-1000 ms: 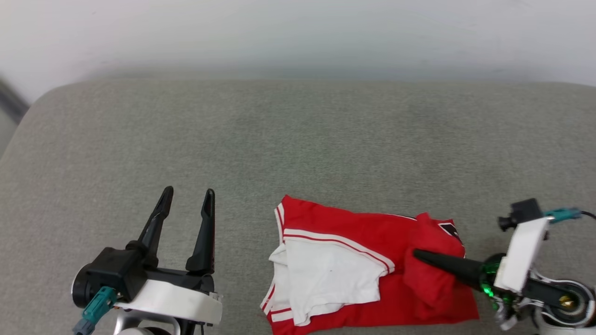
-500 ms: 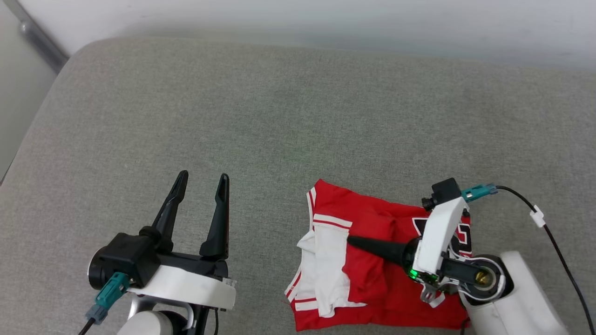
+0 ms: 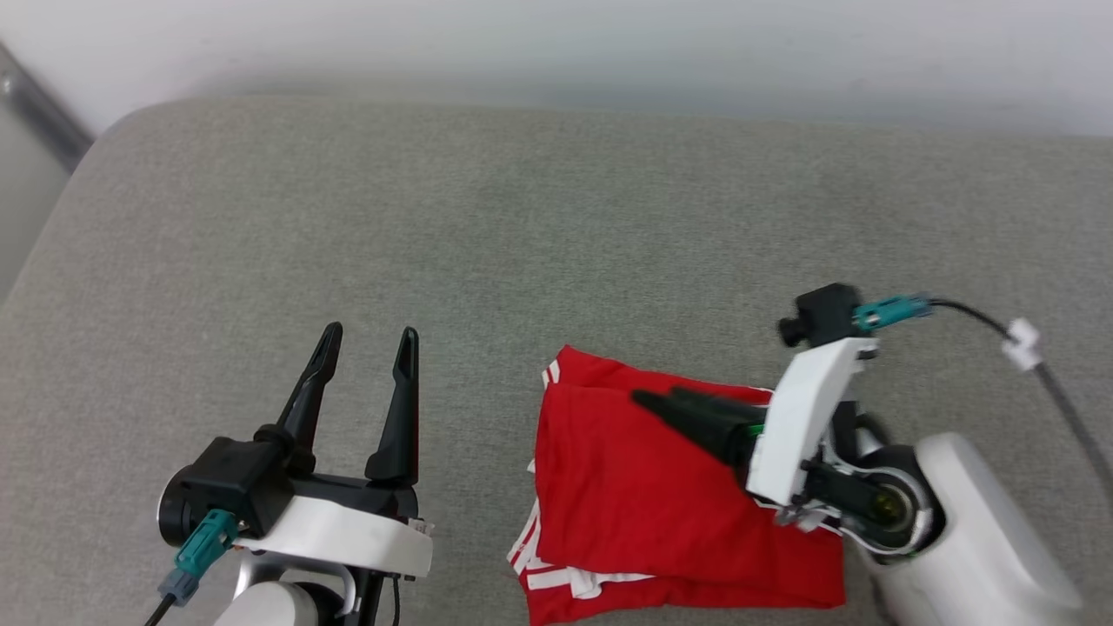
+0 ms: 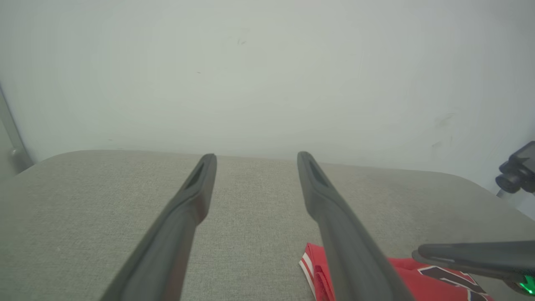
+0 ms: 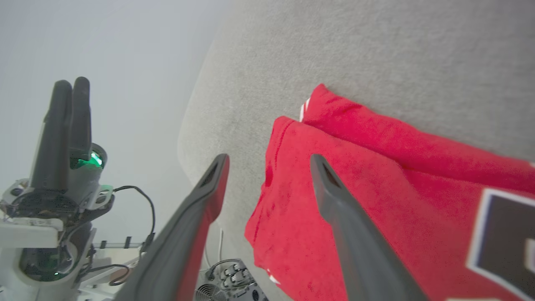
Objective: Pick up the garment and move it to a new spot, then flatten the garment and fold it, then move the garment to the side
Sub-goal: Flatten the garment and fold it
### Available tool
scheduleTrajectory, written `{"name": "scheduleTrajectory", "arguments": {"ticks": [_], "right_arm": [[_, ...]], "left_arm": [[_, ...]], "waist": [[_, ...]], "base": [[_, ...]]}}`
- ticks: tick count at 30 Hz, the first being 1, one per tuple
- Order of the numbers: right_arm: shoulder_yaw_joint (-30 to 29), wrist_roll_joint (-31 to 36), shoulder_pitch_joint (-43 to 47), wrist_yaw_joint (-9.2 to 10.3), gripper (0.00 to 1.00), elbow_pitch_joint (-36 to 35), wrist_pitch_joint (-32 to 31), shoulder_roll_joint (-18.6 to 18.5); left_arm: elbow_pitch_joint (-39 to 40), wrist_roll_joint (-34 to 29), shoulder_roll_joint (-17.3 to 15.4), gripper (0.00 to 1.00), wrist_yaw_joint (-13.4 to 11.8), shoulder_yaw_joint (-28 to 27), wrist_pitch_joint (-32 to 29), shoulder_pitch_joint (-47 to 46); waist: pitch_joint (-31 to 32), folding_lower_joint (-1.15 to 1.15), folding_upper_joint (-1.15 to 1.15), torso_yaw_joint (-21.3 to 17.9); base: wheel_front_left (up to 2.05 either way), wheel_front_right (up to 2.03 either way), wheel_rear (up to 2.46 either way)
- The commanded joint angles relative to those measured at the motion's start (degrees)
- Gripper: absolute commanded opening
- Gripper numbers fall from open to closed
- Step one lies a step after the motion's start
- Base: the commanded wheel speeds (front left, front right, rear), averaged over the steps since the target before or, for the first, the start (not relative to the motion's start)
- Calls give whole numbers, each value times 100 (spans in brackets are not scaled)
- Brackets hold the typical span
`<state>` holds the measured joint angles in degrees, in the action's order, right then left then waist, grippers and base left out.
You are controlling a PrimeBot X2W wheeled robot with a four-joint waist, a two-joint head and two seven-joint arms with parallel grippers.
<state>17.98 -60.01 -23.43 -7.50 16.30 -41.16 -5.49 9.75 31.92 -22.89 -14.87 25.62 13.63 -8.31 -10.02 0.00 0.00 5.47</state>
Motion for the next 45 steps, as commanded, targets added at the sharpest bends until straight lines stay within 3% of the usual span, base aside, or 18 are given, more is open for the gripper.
{"name": "scheduleTrajectory", "arguments": {"ticks": [1, 4, 8, 16, 25, 36, 45], "right_arm": [[64, 419, 15, 2, 100, -170, 300, -272], [165, 1504, 166, 2, 100, -453, 1065, -662], [-210, 2577, 464, 2, 100, -593, 1674, -938], [-1487, 3913, 1221, 2, 100, -1253, 2560, -803], [-2121, 4402, 1991, 2, 100, -2199, 3545, -248], [-1994, 4733, 2858, 2, 100, -2761, 3536, 37], [-1905, 4789, 2936, 2, 100, -2916, 3413, 122]], "left_arm": [[-2, -7, -21, 100, -37, -12, 8, 70], [-20, 13, -52, 100, -81, -46, 1, 120], [-66, 49, -80, 100, -130, -91, -14, 213], [-239, 158, -128, 100, -216, -245, 29, 418], [-518, 308, -145, 100, -252, -386, 70, 780], [-736, 373, -145, 100, -236, -423, 107, 1088], [-869, 371, -125, 100, -193, -484, 122, 1065]], "waist": [[79, 0, 0, -108], [153, 0, 0, -246], [215, 0, 0, -432], [404, 0, 0, -737], [789, 0, 0, -857], [1110, 0, 0, -891], [1102, 0, 0, -916]], "base": [[0, 0, 0], [0, 0, 0], [0, 0, 0], [0, 0, 0], [0, 0, 0], [0, 0, 0], [0, 0, 0]]}}
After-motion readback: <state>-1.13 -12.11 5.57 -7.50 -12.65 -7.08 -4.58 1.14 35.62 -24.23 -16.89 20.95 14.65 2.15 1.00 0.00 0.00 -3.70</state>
